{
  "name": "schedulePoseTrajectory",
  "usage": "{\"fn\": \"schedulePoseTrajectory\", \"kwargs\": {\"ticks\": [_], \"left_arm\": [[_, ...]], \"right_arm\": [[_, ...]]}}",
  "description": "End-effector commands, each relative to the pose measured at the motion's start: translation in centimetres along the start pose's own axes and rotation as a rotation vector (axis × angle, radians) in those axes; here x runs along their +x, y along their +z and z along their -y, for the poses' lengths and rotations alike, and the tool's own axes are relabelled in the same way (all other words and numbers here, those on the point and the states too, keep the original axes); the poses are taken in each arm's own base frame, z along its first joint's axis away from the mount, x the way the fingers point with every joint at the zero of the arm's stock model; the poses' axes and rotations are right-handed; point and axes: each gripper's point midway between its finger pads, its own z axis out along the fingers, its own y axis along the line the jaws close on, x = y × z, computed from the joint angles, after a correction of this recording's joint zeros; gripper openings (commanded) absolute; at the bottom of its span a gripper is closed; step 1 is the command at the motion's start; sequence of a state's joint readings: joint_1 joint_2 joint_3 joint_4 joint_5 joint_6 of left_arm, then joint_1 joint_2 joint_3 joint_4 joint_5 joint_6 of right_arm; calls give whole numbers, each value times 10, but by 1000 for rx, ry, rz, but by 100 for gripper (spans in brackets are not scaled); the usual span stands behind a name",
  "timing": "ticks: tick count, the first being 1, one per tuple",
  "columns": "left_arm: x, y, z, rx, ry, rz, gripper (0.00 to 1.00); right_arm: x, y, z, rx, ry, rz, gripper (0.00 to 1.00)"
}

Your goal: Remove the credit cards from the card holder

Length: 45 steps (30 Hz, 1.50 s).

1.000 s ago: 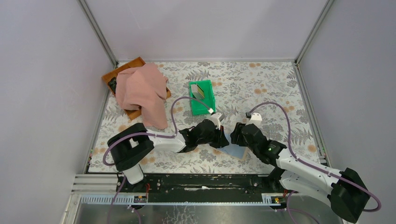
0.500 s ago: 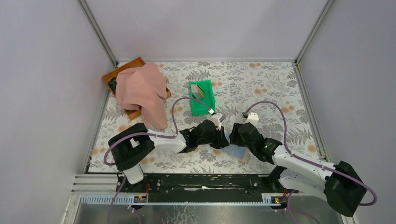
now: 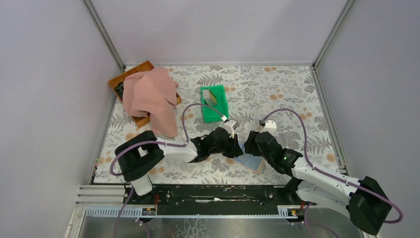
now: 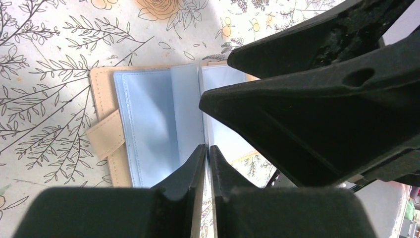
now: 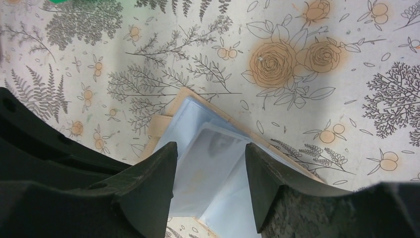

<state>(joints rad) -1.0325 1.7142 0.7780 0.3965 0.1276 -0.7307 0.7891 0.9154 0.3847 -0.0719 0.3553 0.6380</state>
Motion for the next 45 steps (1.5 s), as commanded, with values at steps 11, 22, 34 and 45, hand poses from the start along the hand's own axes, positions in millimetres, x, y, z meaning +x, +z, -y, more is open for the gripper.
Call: {"fn": "schedulePoseTrajectory", "kwargs": {"ticks": [11,22,34,45], "left_arm": [[-7,0,6,7,11,27,14],[-10,-1,6,0,7,42,16],[-8,1,6,8,4,31,14],[-6,1,4,3,5,26,14]], "right_arm": [[3,1,4,14,11,-1,59],[8,-6,15,38,5,-8,59],[-4,-8,1,-9,19,13,58],[-12,-5,-8,-24,15,23,59]]}}
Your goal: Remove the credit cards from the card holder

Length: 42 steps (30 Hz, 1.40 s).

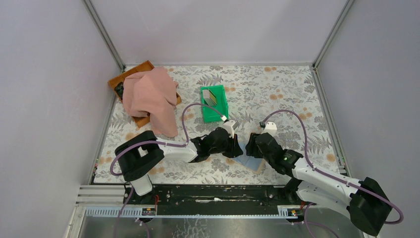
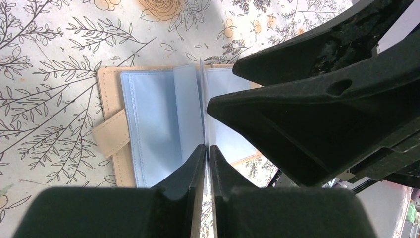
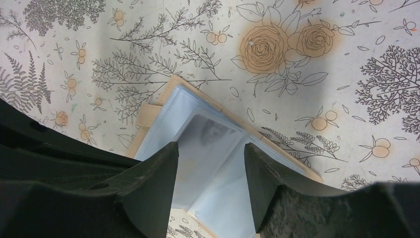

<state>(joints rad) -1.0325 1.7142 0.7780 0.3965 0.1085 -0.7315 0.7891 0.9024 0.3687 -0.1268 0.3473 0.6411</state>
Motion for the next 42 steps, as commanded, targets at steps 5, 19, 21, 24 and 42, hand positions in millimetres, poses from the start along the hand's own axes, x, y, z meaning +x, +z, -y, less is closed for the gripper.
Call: {"fn": "schedulePoseTrajectory", "kwargs": {"ticks": [5,19,21,24,42], "left_arm": [[-3,2,7,20,6,11,13],[-5,-2,7,16,12,15,13],[-6,-3,8,16,12,20,13],[-6,-2,8,16,10,21,13],[-6,-1,9,19,10,17,13]], "right_arm": [[-33,-10,-21,-74,38,92,59],[-22,3,-24,-63,25,45,63],[-21,2,-20,-52,22,46,63],[-20,-2,-16,-45,20,51,63],[-24,-5,-12,-36,11,57,63]]}}
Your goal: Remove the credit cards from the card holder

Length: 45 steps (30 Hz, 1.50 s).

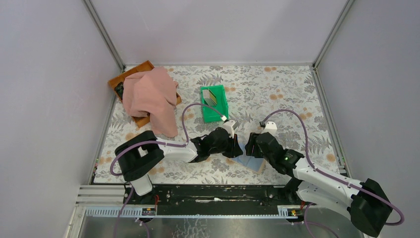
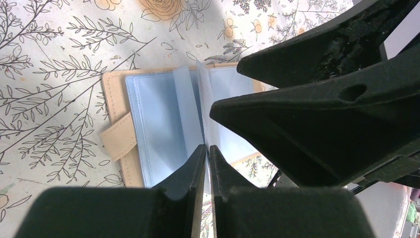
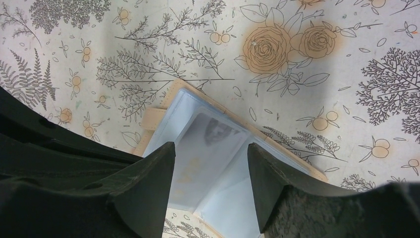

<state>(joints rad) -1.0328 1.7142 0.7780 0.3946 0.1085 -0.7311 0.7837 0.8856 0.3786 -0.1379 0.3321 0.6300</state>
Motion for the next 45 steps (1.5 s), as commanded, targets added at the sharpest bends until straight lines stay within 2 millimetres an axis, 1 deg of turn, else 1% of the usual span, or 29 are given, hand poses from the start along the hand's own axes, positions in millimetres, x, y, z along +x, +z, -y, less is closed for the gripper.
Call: {"fn": "schedulePoseTrajectory", "kwargs": {"ticks": [1,4,15,18,23,25,28,32,36,42,45], "left_arm": [[-6,-1,9,20,9,18,13],[-6,0,9,20,8,16,13],[-4,0,7,18,9,10,13],[-4,0,8,19,11,11,13],[-3,1,7,20,10,10,13],[-3,2,8,22,9,10,12],[-3,1,8,24,8,10,12],[-4,-1,8,23,10,15,13],[-4,-2,7,16,12,14,12],[-5,0,8,21,9,16,13],[-6,-1,11,33,7,22,13]], "right_arm": [[-22,-2,-10,-24,11,60,63],[-22,0,-11,-23,7,58,63],[-13,9,-13,-26,8,21,64],[-15,6,-13,-30,14,26,64],[-27,0,-22,-71,24,56,64],[-31,-1,-26,-77,19,56,64],[-29,4,-27,-75,7,42,65],[-18,12,-25,-57,-1,4,65],[-11,14,-21,-50,3,-7,65],[-12,8,-11,-26,0,12,65],[-11,5,-1,13,-14,15,65]]}}
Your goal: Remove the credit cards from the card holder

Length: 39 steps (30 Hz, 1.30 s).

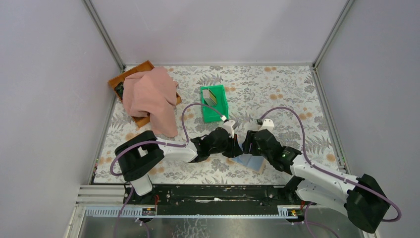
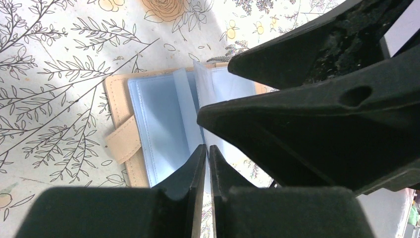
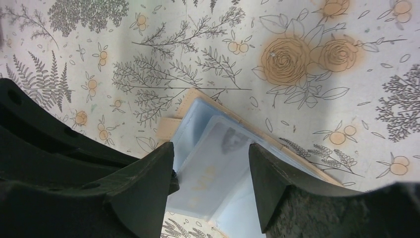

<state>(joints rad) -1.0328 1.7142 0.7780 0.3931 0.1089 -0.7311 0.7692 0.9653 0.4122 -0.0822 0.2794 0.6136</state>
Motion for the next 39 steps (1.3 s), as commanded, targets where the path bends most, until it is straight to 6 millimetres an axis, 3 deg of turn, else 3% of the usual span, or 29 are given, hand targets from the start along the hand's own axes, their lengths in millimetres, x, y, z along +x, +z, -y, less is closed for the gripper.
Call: {"fn": "schedulePoseTrajectory", "kwargs": {"ticks": [1,22,31,39], "left_arm": [[-8,-2,12,36,7,27,13],[-6,-5,10,33,13,27,13],[-4,-1,10,36,11,18,13],[-6,-6,9,29,14,27,13]], "right_arm": [[-6,-4,15,58,-13,36,65],[-2,2,11,42,-7,16,65],[-22,-5,-9,-25,-2,52,65],[-4,11,-6,-4,-10,-15,65]]}}
